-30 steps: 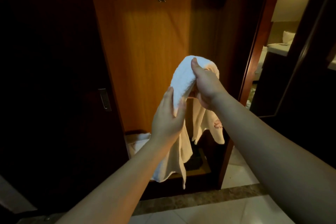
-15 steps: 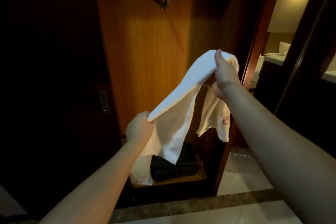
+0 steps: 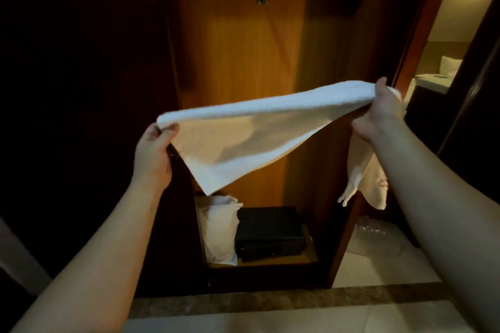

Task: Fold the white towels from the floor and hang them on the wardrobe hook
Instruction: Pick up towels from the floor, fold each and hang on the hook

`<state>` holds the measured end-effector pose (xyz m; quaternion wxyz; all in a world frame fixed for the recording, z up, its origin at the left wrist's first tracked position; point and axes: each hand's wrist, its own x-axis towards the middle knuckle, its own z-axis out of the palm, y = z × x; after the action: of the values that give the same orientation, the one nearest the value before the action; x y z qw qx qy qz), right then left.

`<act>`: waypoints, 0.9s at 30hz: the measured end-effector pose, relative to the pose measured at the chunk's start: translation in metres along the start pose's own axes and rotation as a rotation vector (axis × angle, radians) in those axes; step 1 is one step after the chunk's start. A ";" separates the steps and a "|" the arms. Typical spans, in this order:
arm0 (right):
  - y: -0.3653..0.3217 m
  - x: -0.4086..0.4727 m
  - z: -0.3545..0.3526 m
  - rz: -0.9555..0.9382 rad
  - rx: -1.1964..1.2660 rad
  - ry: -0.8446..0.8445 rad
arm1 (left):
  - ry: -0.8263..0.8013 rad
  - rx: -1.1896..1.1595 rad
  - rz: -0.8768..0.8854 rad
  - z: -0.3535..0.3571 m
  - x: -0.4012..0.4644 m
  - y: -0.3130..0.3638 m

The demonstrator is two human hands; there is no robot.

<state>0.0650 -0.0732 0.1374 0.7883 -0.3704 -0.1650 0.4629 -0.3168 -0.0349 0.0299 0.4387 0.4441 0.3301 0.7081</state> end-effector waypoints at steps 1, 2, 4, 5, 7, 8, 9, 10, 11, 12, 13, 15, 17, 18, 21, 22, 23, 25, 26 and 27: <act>0.002 0.002 0.000 0.026 0.028 -0.014 | -0.075 -0.100 -0.062 -0.001 -0.004 -0.003; 0.005 0.004 -0.001 0.053 0.050 -0.031 | -0.165 -0.073 -0.156 0.000 -0.014 -0.009; 0.012 0.007 -0.001 0.095 0.073 -0.063 | -0.303 0.169 -0.328 0.003 -0.036 -0.026; 0.015 0.008 -0.004 0.105 0.074 -0.067 | -0.312 0.247 -0.362 0.001 -0.041 -0.034; 0.019 0.011 -0.011 0.113 0.058 -0.053 | -0.226 0.210 -0.343 -0.005 -0.042 -0.035; 0.020 0.013 -0.015 0.119 0.051 -0.043 | -0.178 0.142 -0.310 -0.010 -0.039 -0.030; 0.021 0.016 -0.020 0.124 0.050 -0.029 | -0.161 0.089 -0.281 -0.014 -0.035 -0.025; 0.023 0.017 -0.023 0.131 0.051 -0.019 | -0.176 0.054 -0.264 -0.018 -0.033 -0.021; 0.025 0.018 -0.025 0.141 0.047 -0.023 | -0.203 0.027 -0.250 -0.020 -0.033 -0.017; 0.028 0.019 -0.027 0.153 0.040 -0.038 | -0.224 0.002 -0.240 -0.020 -0.035 -0.014; 0.032 0.019 -0.027 0.164 0.034 -0.046 | -0.227 -0.026 -0.235 -0.021 -0.036 -0.012; 0.039 0.020 -0.028 0.177 0.031 -0.032 | -0.187 -0.122 -0.257 -0.021 -0.041 -0.005; 0.046 0.022 -0.031 0.198 0.027 0.002 | -0.155 -0.199 -0.296 -0.024 -0.046 -0.003; 0.048 0.023 -0.033 0.214 0.032 0.029 | -0.154 -0.210 -0.309 -0.026 -0.049 -0.004; 0.053 0.026 -0.040 0.257 0.054 0.087 | -0.209 -0.230 -0.347 -0.034 -0.051 -0.010; 0.054 0.027 -0.042 0.266 0.049 0.095 | -0.223 -0.234 -0.371 -0.036 -0.051 -0.013; 0.055 0.028 -0.043 0.274 0.041 0.099 | -0.224 -0.197 -0.393 -0.036 -0.051 -0.015; 0.057 0.029 -0.045 0.286 0.030 0.080 | -0.204 -0.010 -0.452 -0.033 -0.050 -0.021; 0.057 0.030 -0.046 0.290 0.025 0.062 | -0.195 0.092 -0.465 -0.032 -0.050 -0.025; 0.057 0.031 -0.048 0.291 0.012 0.039 | -0.202 0.165 -0.472 -0.031 -0.051 -0.029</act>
<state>0.0750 -0.0506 0.0610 0.7182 -0.3943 -0.0916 0.5659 -0.3244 -0.0721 -0.0237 0.5848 0.4575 0.4354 0.5090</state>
